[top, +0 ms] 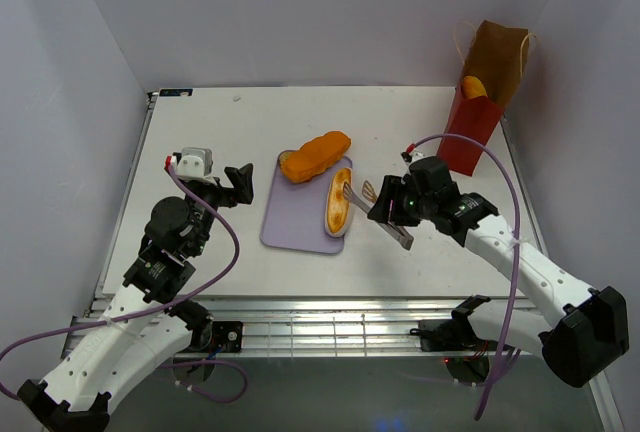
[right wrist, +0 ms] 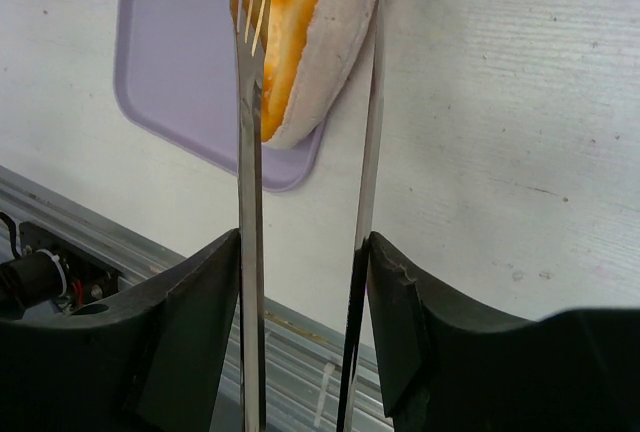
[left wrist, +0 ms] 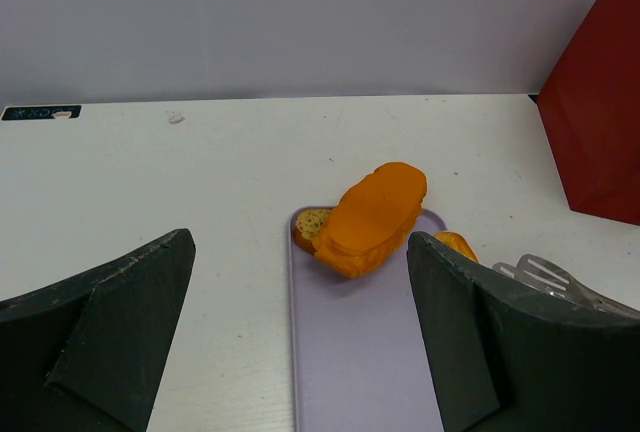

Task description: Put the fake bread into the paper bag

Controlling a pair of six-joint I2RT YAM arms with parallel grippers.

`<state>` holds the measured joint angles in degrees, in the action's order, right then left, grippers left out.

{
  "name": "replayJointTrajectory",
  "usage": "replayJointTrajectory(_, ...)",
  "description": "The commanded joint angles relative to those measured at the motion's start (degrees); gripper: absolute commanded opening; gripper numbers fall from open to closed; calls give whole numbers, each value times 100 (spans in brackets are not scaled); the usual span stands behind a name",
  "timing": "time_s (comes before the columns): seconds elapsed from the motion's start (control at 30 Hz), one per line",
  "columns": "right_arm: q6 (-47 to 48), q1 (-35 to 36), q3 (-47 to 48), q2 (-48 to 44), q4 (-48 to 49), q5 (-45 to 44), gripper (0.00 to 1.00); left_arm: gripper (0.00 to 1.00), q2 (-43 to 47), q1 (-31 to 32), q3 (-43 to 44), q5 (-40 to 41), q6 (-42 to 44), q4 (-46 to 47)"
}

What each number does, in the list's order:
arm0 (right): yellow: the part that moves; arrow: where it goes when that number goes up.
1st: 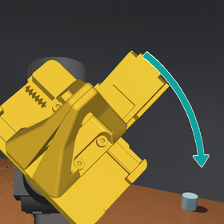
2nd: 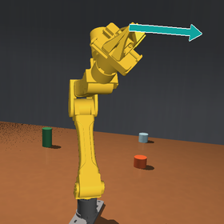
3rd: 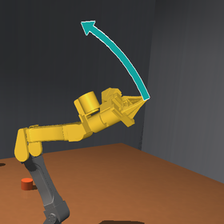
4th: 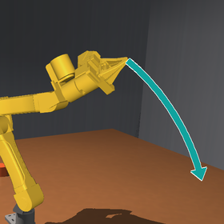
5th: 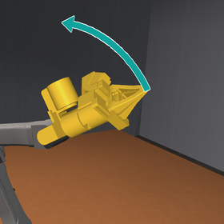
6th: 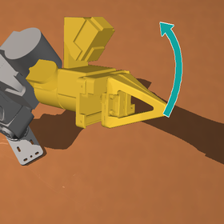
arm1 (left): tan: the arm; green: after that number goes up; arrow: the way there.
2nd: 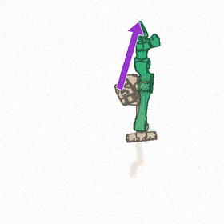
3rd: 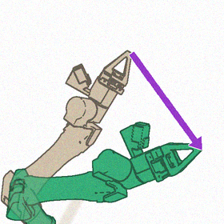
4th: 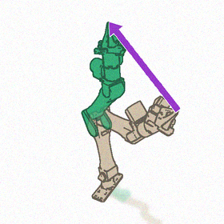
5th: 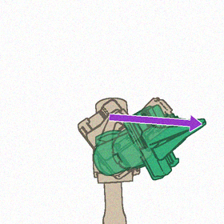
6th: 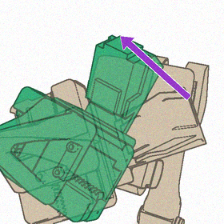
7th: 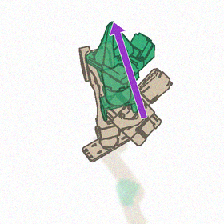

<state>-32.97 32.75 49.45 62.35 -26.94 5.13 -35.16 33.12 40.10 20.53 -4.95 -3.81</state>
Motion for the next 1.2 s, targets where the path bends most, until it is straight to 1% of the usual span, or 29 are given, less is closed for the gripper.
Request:
replayJointTrajectory(0.0, -174, -58, -190, -91, 311, -21, 57, 98, 35, 27, -2, -58, -6, 100)
replayJointTrajectory(0.43, -579, -208, -779, -144, 1252, 454, 60, 98, 35, 27, -11, -50, -6, 109)
replayJointTrajectory(0.63, -640, -217, -805, -214, 1305, 507, 60, 98, 44, 27, -11, -76, -6, 100)
replayJointTrajectory(0.9, -754, -234, -999, -47, 1559, 630, 61, 98, 35, 27, -19, -76, -6, 100)
replayJointTrajectory(1.17, -781, -252, -1016, 76, 1604, 630, 61, 98, 26, 36, -19, -102, -6, 100)
